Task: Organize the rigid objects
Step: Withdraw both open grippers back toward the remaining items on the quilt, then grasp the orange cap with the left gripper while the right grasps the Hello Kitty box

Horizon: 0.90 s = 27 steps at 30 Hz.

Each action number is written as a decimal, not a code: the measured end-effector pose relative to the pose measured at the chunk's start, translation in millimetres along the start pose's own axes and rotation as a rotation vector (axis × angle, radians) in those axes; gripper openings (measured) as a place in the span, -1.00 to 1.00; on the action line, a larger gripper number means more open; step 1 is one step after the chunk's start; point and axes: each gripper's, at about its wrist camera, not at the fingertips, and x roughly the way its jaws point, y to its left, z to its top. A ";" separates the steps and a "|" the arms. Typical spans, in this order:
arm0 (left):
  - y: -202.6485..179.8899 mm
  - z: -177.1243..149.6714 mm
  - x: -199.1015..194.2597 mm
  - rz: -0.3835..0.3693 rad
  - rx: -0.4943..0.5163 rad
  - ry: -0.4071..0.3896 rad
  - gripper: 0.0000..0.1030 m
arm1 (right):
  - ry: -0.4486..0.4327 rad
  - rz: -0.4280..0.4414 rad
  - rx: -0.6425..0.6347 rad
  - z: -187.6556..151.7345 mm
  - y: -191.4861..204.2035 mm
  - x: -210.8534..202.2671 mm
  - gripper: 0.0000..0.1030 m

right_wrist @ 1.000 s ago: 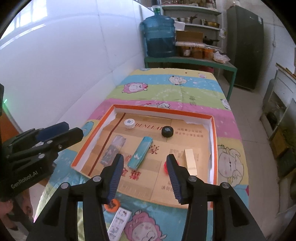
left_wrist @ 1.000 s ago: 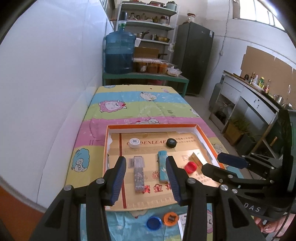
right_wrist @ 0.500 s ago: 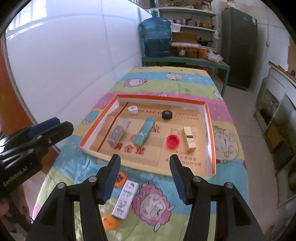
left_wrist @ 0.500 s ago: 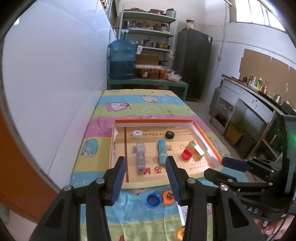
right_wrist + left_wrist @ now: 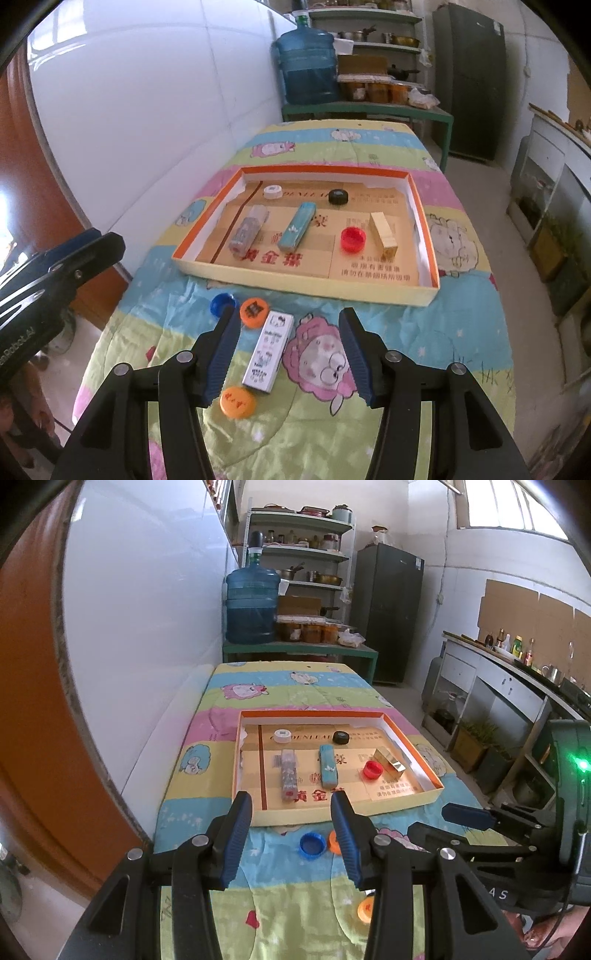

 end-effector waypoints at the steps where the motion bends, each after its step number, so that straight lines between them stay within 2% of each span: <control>1: 0.4 -2.1 -1.1 0.001 -0.002 0.000 -0.14 | 0.001 -0.001 0.000 -2.0 0.4 -0.9 0.11; 13: 2.7 -37.4 -7.4 0.000 -0.002 -0.011 -0.14 | 0.028 -0.011 -0.006 -22.3 8.3 8.2 0.11; 27: 1.1 -67.6 10.5 -0.019 -0.005 0.035 -0.14 | 0.100 -0.065 -0.026 -34.7 24.0 61.3 0.11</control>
